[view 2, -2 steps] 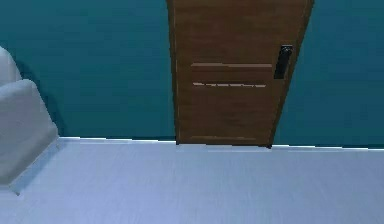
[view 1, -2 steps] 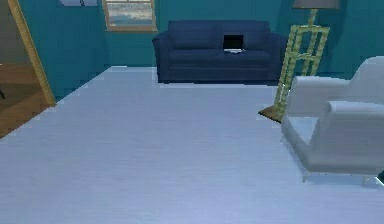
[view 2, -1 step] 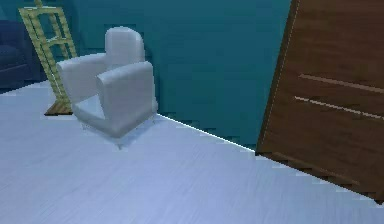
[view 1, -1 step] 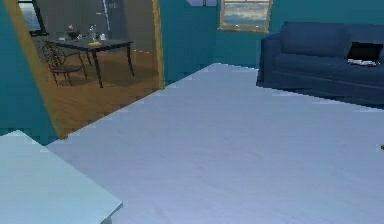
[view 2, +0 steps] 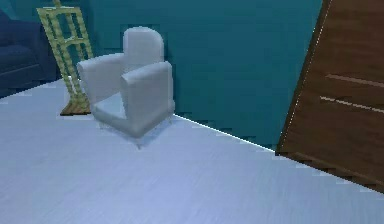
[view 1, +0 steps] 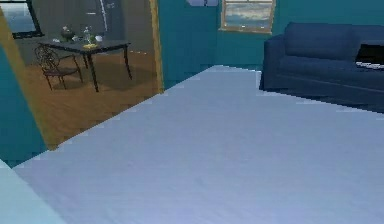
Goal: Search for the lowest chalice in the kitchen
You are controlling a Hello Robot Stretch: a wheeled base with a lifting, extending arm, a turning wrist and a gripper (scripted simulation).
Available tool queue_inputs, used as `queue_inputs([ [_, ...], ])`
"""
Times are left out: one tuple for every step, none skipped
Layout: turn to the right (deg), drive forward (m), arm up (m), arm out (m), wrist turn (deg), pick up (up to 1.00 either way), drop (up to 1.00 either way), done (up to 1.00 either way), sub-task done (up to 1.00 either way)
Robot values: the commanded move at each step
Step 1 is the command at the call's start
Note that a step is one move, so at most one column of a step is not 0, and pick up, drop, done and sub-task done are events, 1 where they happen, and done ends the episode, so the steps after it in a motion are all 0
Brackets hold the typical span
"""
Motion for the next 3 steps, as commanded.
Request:
queue_inputs([
  [45.0, 0.0, 0.0, 0.0, 0.0, 0.0, 0.0, 0.0, 0.0],
  [36.0, 0.0, 0.0, 0.0, 0.0, 0.0, 0.0, 0.0, 0.0],
  [3.0, 0.0, 0.0, 0.0, 0.0, 0.0, 0.0, 0.0, 0.0],
])
